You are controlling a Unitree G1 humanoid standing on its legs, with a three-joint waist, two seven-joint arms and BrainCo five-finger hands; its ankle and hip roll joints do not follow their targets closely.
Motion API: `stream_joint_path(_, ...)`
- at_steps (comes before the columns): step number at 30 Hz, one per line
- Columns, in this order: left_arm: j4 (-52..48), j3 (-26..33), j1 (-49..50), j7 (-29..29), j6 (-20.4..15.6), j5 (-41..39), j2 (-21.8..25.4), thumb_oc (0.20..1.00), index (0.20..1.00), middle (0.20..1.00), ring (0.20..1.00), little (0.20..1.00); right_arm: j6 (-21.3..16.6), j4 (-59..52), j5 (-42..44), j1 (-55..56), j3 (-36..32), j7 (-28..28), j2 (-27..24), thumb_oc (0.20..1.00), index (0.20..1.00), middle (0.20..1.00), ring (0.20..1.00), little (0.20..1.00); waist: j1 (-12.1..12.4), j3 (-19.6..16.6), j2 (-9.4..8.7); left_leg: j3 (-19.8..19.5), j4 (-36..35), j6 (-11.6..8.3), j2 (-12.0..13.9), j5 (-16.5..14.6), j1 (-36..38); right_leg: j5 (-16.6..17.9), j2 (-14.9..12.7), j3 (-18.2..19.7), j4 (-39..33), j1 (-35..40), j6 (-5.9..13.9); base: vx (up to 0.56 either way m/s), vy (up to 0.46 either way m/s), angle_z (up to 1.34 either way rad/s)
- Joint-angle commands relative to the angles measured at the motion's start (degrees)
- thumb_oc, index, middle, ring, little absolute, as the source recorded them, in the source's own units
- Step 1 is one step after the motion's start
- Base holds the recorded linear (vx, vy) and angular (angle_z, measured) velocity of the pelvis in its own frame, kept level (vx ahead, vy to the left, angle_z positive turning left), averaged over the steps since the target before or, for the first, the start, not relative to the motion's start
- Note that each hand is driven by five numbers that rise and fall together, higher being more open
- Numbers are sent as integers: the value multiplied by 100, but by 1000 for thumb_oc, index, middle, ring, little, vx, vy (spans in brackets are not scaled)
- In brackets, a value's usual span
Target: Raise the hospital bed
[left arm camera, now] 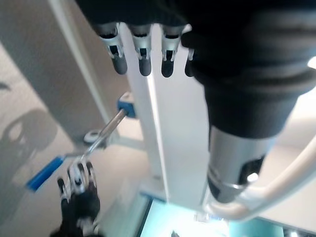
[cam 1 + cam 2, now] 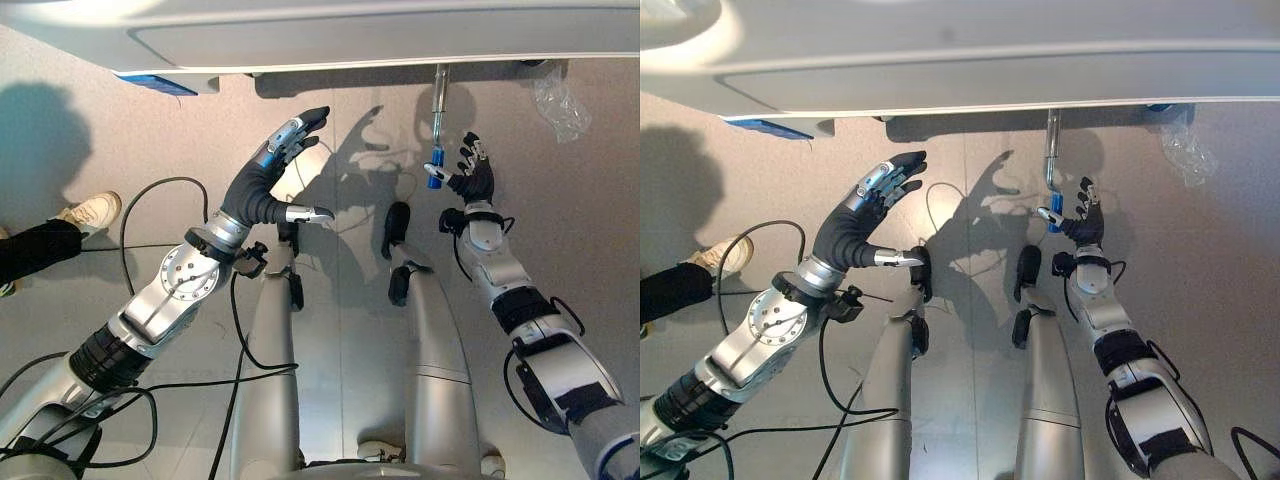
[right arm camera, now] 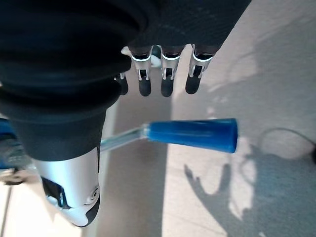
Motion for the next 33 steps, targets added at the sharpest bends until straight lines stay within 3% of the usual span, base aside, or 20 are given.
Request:
stream_joint_path(1, -624, 69, -151, -44, -242, -98, 239, 1000, 1000, 1000, 1000, 1000, -11, 49, 568, -229, 278, 377, -239, 1000, 1000, 1000, 1000, 1000, -7, -151, -13, 93, -53, 37, -141, -21, -55, 71, -57, 31, -62, 113, 477, 2, 6, 5)
stream_joint_path(3, -647, 35, -196, -10, -265, -136, 242, 1000, 1000, 1000, 1000, 1000, 26, 374, 720, -441, 369, 437, -183, 1000, 1000, 1000, 1000, 1000, 19, -151, -14, 89, -43, 41, -143, -33, -97, 58, -56, 16, -58, 76, 473, 38, 5, 4)
stream_joint_path(4, -645, 10, -165, 5, -273, -139, 240, 1000, 1000, 1000, 1000, 1000, 49, 567, 758, -503, 418, 479, -136, 1000, 1000, 1000, 1000, 1000, 28, -151, -10, 70, 28, 24, -141, -231, 21, -121, -48, 31, 23, 185, 516, 0, 0, 0)
stream_joint_path(5, -654, 40, -228, 23, -278, -123, 229, 1000, 1000, 1000, 1000, 1000, 78, 738, 796, -660, 443, 509, -116, 1000, 1000, 1000, 1000, 1000, 46, -151, -5, 81, -22, 53, -145, -43, -143, 54, -48, 2, -47, 39, 479, 0, 0, 0)
stream_joint_path(6, -655, 4, -245, 15, -275, -131, 221, 1000, 1000, 1000, 1000, 1000, 106, 945, 789, -798, 479, 521, -104, 1000, 1000, 1000, 1000, 1000, 67, -151, 5, 77, -11, 59, -142, -49, -170, 49, -54, -2, -48, 25, 481, 0, 0, 0)
stream_joint_path(7, -669, -30, -217, 10, -275, -142, 196, 1000, 1000, 1000, 1000, 1000, 132, 1128, 823, -833, 500, 539, -46, 1000, 1000, 1000, 1000, 1000, 86, -151, 21, 48, 62, 43, -151, -250, -57, -127, -53, 20, 25, 136, 524, 0, 0, 0)
stream_joint_path(8, -685, -5, -272, 12, -279, -153, 177, 1000, 1000, 1000, 1000, 1000, 157, 1263, 855, -933, 473, 554, -29, 1000, 1000, 1000, 1000, 1000, 107, -151, 32, 61, -5, 69, -150, -57, -202, 45, -57, -5, -54, 2, 484, 72, -5, 1)
stream_joint_path(9, -675, -54, -265, 13, -278, -185, 141, 1000, 1000, 1000, 1000, 1000, 192, 1476, 878, -964, 487, 581, 6, 1000, 1000, 1000, 1000, 1000, 129, -151, 53, 44, 56, 50, -157, -250, -81, -131, -66, 9, 20, 115, 526, -38, 11, 4)
stream_joint_path(10, -687, -36, -332, 26, -290, -169, 128, 1000, 1000, 1000, 1000, 1000, 238, 1620, 848, -1096, 481, 594, 6, 1000, 1000, 1000, 1000, 1000, 153, -151, 77, 64, 1, 77, -167, -58, -241, 40, -67, -14, -58, -25, 485, 64, -2, 4)
stream_joint_path(11, -681, -66, -292, 26, -289, -173, 115, 1000, 1000, 1000, 1000, 1000, 240, 1639, 852, -1046, 489, 601, 18, 1000, 1000, 1000, 1000, 1000, 152, -151, 76, 46, 61, 53, -170, -249, -99, -135, -67, 9, 17, 107, 525, -44, 12, 1)
stream_joint_path(12, -679, -38, -347, 30, -290, -152, 90, 1000, 1000, 1000, 1000, 1000, 271, 1747, 830, -1139, 480, 611, 32, 1000, 1000, 1000, 1000, 1000, 177, -151, 97, 61, 8, 82, -173, -61, -258, 33, -67, -18, -49, -37, 485, 0, 0, 0)
stream_joint_path(15, -690, -55, -401, -10, -321, -171, -50, 1000, 1000, 1000, 1000, 1000, 389, 2188, 690, -1358, 496, 694, 74, 1000, 1000, 1000, 1000, 1000, 279, -151, 202, 55, 27, 109, -210, -73, -296, 8, -80, -33, -20, -75, 478, 15, 10, 5)
stream_joint_path(16, -683, -89, -361, -10, -320, -176, -65, 1000, 1000, 1000, 1000, 1000, 391, 2205, 693, -1303, 501, 700, 85, 846, 846, 846, 846, 846, 280, -151, 201, 37, 85, 84, -215, -261, -150, -163, -80, -6, 54, 58, 519, 64, -8, 7)
stream_joint_path(17, -679, -141, -413, -28, -329, -193, -128, 1000, 1000, 1000, 1000, 1000, 414, 2365, 784, -1390, 430, 716, 69, 200, 200, 200, 200, 200, 337, -151, 259, 35, 70, 89, -230, -255, -161, -163, -95, -1, 36, 58, 526, 0, 0, 0)
stream_joint_path(18, -710, -118, -467, -35, -325, -185, -133, 1000, 1000, 1000, 1000, 1000, 453, 2417, 753, -1473, 430, 739, 41, 200, 200, 200, 200, 200, 370, -151, 297, 55, 2, 118, -231, -63, -310, 5, -105, -27, -34, -84, 489, 0, 0, 0)
stream_joint_path(19, -705, -151, -426, -35, -322, -190, -148, 1000, 1000, 1000, 1000, 1000, 457, 2433, 756, -1418, 436, 744, 51, 200, 200, 200, 200, 200, 369, -151, 296, 37, 57, 93, -235, -247, -164, -162, -105, 2, 39, 48, 529, 0, 0, 0)
stream_joint_path(21, -752, -113, -450, -79, -354, -190, -186, 1000, 1000, 1000, 1000, 1000, 493, 2508, 710, -1549, 407, 794, 12, 200, 200, 200, 200, 200, 423, -151, 373, 55, -30, 130, -250, -55, -299, -4, -114, -20, -39, -82, 494, -12, 20, 4)
stream_joint_path(33, -782, -34, -477, -36, -352, -77, -370, 1000, 1000, 1000, 1000, 1000, 572, 2658, 606, -1489, 396, 881, 81, 200, 200, 200, 200, 200, 481, -151, 463, 69, -62, 156, -287, -44, -366, 4, -115, 3, -87, -142, 491, -2, 2, 0)
